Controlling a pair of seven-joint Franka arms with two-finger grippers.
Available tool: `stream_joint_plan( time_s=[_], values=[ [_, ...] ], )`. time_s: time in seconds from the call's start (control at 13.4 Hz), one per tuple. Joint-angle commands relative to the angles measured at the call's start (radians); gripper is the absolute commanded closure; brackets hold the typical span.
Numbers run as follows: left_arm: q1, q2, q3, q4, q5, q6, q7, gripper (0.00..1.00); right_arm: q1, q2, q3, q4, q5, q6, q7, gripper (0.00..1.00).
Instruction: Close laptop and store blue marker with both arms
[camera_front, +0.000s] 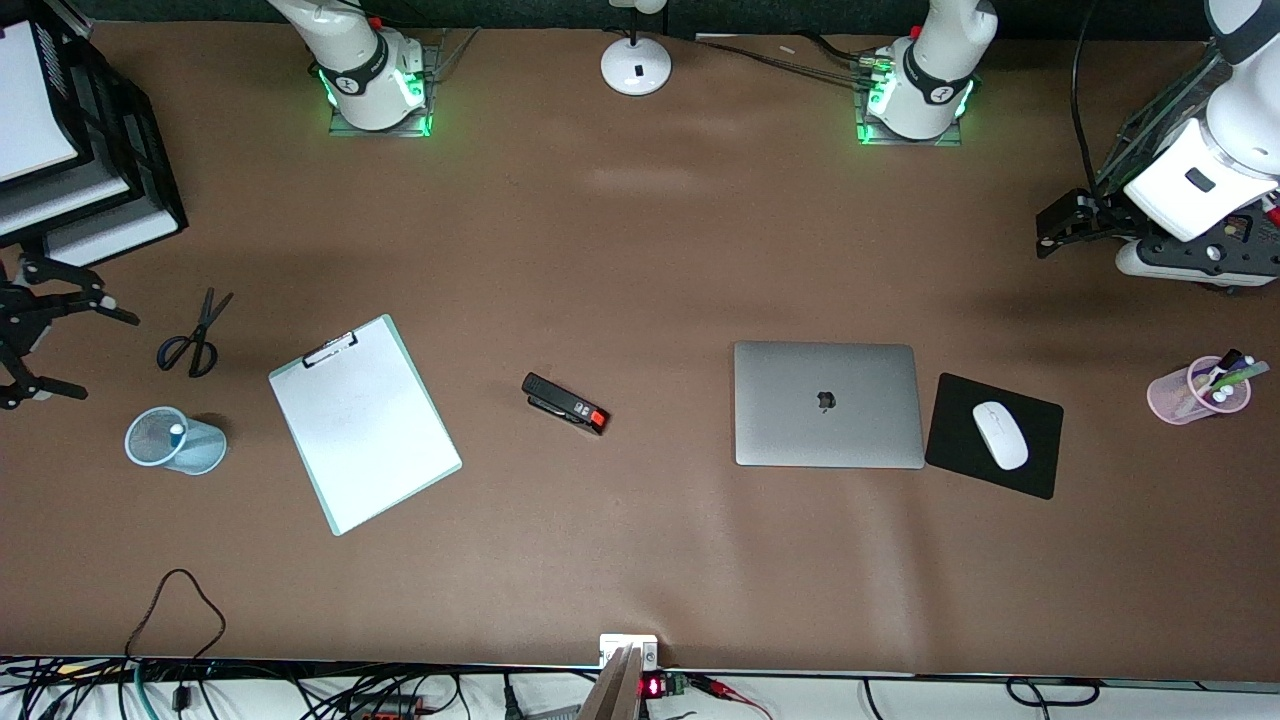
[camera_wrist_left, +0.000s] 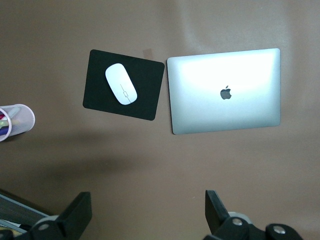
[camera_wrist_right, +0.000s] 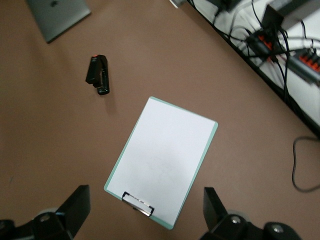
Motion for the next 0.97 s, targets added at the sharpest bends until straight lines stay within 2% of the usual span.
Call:
stream_joint_plan(
  time_s=[0.0,0.37,0.67,0.89],
  values=[
    [0.003,0.016,0.003,0.035,-0.01,-0.026,0.016,0.0,0.045,-0.069,-0.008,-0.059,-0.098,0.016,0.224,0.0],
    [0.003,0.016,0.004,0.035,-0.01,-0.027,0.017,0.0,0.054,-0.097,-0.008,-0.151,-0.151,0.013,0.518,0.0],
    [0.003,0.016,0.004,0.035,-0.01,-0.029,0.016,0.0,0.09,-0.097,-0.009,-0.174,-0.262,-0.042,0.765,0.0],
    [0.003,0.016,0.003,0.035,-0.01,-0.032,0.017,0.0,0.165,-0.097,-0.009,-0.162,-0.369,-0.127,1.033,0.0]
  ],
)
